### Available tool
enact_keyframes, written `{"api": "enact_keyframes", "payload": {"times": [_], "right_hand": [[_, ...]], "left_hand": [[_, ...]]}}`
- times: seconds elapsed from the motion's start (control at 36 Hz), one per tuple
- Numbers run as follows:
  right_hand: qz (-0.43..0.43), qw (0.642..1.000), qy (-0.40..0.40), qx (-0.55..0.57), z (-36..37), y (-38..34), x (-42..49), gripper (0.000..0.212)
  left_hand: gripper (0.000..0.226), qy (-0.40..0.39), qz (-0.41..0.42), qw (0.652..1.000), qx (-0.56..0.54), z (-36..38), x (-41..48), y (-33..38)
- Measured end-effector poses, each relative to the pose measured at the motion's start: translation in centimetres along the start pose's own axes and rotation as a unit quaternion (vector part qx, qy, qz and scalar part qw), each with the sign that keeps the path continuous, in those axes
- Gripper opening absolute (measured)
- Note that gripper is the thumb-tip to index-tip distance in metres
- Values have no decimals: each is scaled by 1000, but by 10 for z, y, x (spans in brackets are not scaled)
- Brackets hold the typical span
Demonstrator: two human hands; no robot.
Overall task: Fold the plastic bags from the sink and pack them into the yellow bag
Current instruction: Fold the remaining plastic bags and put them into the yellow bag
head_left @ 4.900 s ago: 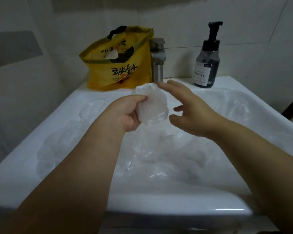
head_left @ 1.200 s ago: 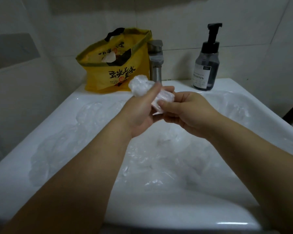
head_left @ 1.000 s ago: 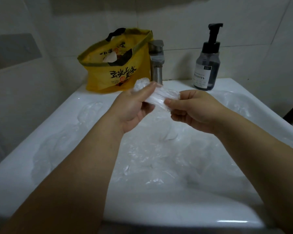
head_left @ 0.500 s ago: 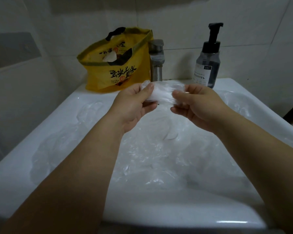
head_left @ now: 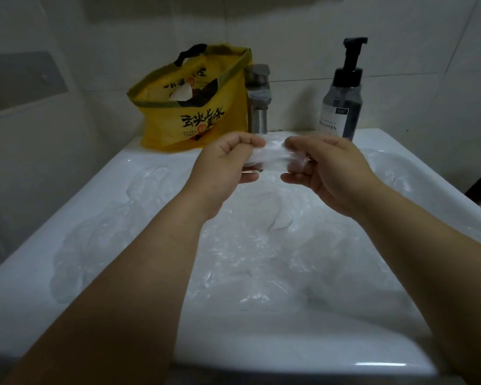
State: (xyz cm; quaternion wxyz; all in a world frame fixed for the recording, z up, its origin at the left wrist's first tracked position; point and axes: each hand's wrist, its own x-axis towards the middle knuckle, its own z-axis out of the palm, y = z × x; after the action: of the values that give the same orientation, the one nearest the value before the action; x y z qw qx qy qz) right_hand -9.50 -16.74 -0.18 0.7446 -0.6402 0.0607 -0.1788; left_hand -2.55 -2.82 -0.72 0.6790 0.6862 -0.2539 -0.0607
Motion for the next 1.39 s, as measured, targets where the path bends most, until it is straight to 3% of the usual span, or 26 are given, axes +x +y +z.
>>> {"api": "enact_keyframes", "payload": {"times": [0.11, 0.28, 0.39, 0.53, 0.69, 0.78, 0.92, 1.06, 1.39], "right_hand": [[-45, 996, 24, -74, 0, 3, -1, 8], [-57, 990, 16, -126, -3, 4, 1, 42], [-89, 975, 14, -202, -6, 5, 1, 50], [-145, 932, 21, -332, -10, 10, 1, 45], [-192, 872, 22, -449, -11, 9, 2, 23], [-196, 853, 6, -484, -12, 8, 2, 19], [-133, 915, -22, -379, -12, 4, 1, 11], [-103, 965, -25, -241, -10, 0, -1, 7], [-7, 981, -102, -163, -19, -7, -1, 9]], "left_hand": [[18, 9, 14, 1000, 20, 1, -1, 1], [16, 20, 43, 997, 60, -3, -1, -2], [25, 2, 59, 993, 101, -6, -1, -4], [37, 15, 93, 974, 208, -9, -2, -8], [14, 27, 143, 942, 302, -9, -2, -7], [14, 6, 111, 954, 277, -11, 0, -6], [14, -29, 47, 993, 100, -13, -1, 0], [8, -30, 17, 999, 13, -15, 0, 0], [5, -64, -22, 997, 34, -16, -1, 1]]}}
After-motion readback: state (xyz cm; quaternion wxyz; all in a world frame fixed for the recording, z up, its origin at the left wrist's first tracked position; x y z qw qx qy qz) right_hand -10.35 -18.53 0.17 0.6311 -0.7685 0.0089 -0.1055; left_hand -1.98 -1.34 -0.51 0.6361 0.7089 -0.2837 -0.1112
